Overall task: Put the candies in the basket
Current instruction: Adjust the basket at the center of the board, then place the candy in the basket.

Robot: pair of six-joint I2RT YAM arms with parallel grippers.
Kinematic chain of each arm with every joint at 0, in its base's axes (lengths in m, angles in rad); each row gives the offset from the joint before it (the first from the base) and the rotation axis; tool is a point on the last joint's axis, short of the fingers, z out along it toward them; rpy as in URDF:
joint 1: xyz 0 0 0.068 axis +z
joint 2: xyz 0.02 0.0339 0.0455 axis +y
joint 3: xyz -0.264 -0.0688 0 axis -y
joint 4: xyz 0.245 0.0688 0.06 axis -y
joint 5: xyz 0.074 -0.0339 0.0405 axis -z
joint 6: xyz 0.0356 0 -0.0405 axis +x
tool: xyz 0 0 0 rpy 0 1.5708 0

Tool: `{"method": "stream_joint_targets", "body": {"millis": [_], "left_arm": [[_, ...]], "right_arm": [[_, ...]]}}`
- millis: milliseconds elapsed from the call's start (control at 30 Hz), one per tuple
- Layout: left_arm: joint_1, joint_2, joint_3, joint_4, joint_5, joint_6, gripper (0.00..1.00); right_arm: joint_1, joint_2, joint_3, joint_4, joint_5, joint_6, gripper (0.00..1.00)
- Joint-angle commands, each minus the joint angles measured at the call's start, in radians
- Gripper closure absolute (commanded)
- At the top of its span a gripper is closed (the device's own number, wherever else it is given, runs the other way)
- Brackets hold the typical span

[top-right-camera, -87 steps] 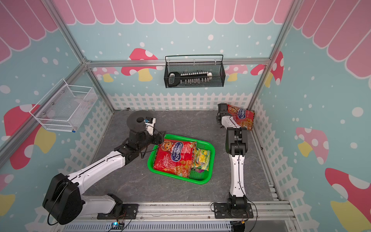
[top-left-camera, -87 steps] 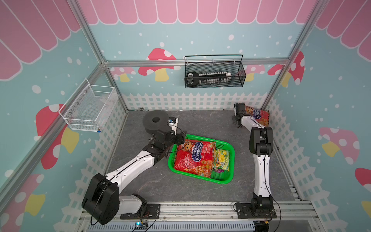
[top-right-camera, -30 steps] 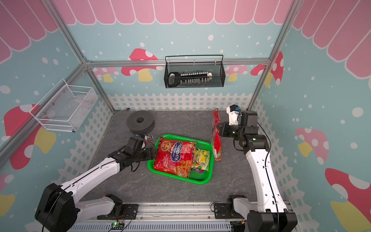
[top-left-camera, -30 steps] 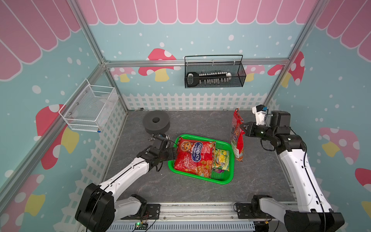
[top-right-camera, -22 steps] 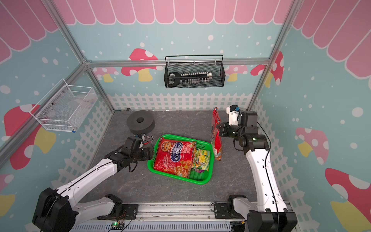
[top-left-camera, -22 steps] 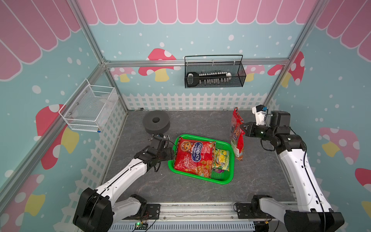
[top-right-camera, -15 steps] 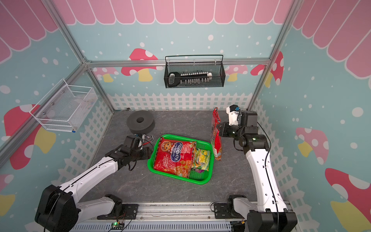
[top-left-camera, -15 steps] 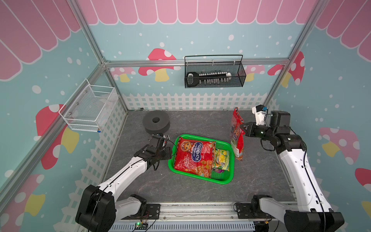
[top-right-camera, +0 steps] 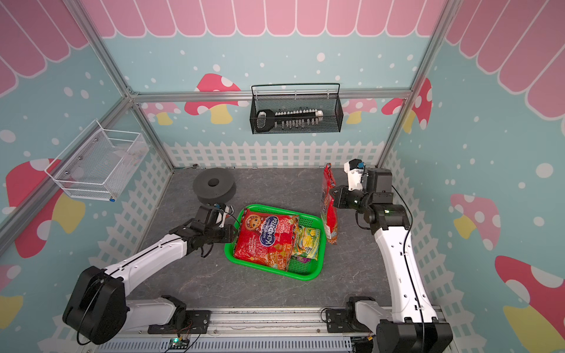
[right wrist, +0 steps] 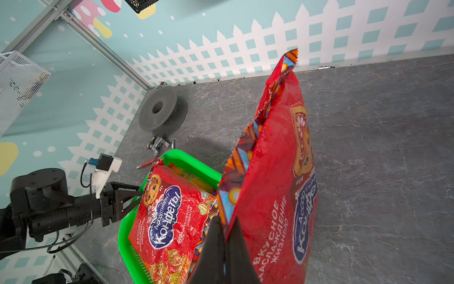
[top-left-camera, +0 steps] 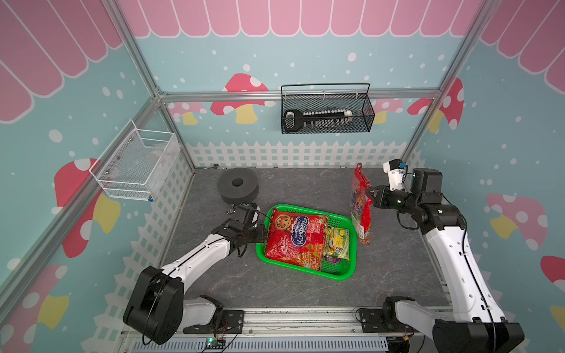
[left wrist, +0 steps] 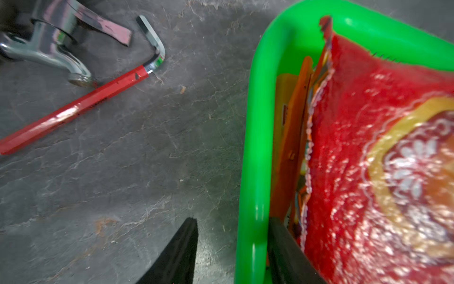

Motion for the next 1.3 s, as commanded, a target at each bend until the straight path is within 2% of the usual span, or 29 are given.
{"method": "stream_joint_targets", "body": {"millis": [0, 67, 267, 433, 633, 667, 800, 900, 1033, 1267], "left_arm": [[-0.045, 0.04, 0.028, 0.027, -0.026, 0.0, 0.52], [-0.057, 0.061, 0.036, 0.036, -0.054, -0.031, 0.53], [-0.052, 0.078, 0.047, 0.041, -0.191, -0.219, 0.67], [-0.054, 0.074, 0.025, 0.05, -0.136, -0.42, 0.71], [-0.06, -0.001, -0.037, 0.046, -0.17, -0.608, 0.88], [-0.063, -0.02, -0.046, 0.047, -0.184, -0.632, 0.89], [-0.067, -0.064, -0.074, 0.026, -0.215, -0.743, 0.89], [-0.077, -0.048, -0.068, 0.026, -0.202, -0.781, 0.85], [-0.092, -0.016, -0.047, 0.026, -0.191, -0.768, 0.81], [-0.092, -0.045, -0.039, 0.035, -0.212, -0.725, 0.74]], "right_arm": [[0.007, -0.032, 0.002, 0.164, -0.035, -0.017, 1.0], [0.007, -0.025, -0.008, 0.175, -0.037, -0.015, 1.0], [0.009, -0.007, -0.023, 0.186, -0.017, -0.048, 1.0], [0.019, 0.013, -0.057, 0.227, 0.004, -0.069, 1.0], [0.041, 0.048, -0.056, 0.298, 0.002, -0.053, 1.0], [0.045, 0.052, -0.055, 0.314, -0.003, -0.053, 1.0], [0.08, 0.083, -0.036, 0.351, -0.006, -0.075, 1.0], [0.132, 0.116, -0.015, 0.351, 0.017, -0.083, 1.0], [0.223, 0.16, -0.007, 0.348, 0.04, -0.109, 1.0], [0.359, 0.206, -0.018, 0.401, 0.05, -0.135, 1.0]]}}
